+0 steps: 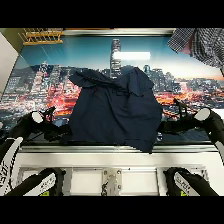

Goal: Fold the clothes and pants, and hang the long-sleeved shirts on hangers.

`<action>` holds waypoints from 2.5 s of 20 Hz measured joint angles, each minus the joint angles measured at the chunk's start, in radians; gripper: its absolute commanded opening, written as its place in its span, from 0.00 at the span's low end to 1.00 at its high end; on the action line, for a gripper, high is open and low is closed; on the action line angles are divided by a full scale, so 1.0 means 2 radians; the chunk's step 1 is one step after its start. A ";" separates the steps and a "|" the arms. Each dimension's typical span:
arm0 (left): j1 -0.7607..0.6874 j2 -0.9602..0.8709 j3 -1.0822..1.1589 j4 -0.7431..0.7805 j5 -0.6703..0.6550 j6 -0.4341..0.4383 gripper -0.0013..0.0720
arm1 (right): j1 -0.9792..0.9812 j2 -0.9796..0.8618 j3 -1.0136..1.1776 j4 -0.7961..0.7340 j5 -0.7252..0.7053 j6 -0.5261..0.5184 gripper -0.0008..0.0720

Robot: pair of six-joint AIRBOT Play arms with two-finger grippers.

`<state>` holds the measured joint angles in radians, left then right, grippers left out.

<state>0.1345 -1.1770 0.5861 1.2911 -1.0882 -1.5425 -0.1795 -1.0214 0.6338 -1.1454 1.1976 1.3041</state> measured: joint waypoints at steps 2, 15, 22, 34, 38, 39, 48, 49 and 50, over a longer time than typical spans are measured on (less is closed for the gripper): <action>0.001 0.000 -0.002 -0.008 0.007 0.002 0.24 | 0.000 0.001 -0.029 0.003 -0.002 0.014 0.88; 0.001 0.024 0.004 -0.018 0.006 0.006 0.03 | 0.113 -0.040 -0.093 0.110 -0.116 0.033 0.03; 0.001 0.167 0.217 -0.023 0.002 -0.008 0.03 | 0.098 0.023 0.156 0.075 -0.105 0.022 0.03; 0.001 0.363 0.517 -0.081 0.150 -0.021 0.03 | 0.088 0.126 0.563 0.060 -0.134 0.014 0.03; 0.001 0.360 0.534 -0.084 0.158 -0.025 0.03 | 0.088 0.142 0.575 0.060 -0.145 0.014 0.03; 0.001 0.352 0.536 -0.084 0.159 -0.027 0.03 | 0.088 0.140 0.576 0.059 -0.145 0.014 0.03; -0.006 0.134 0.540 -0.084 0.120 -0.032 0.03 | 0.088 -0.019 0.579 0.052 -0.110 0.018 0.03; -0.012 0.099 0.540 -0.084 0.125 -0.032 0.03 | 0.088 -0.049 0.579 0.045 -0.115 0.019 0.03; -0.021 0.061 0.541 -0.084 0.139 -0.032 0.03 | 0.088 -0.082 0.579 0.035 -0.125 0.019 0.03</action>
<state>0.0921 -1.0542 1.6672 1.1236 -0.8101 -1.6070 -0.0044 -1.1858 1.7916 -1.0756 0.9470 1.3430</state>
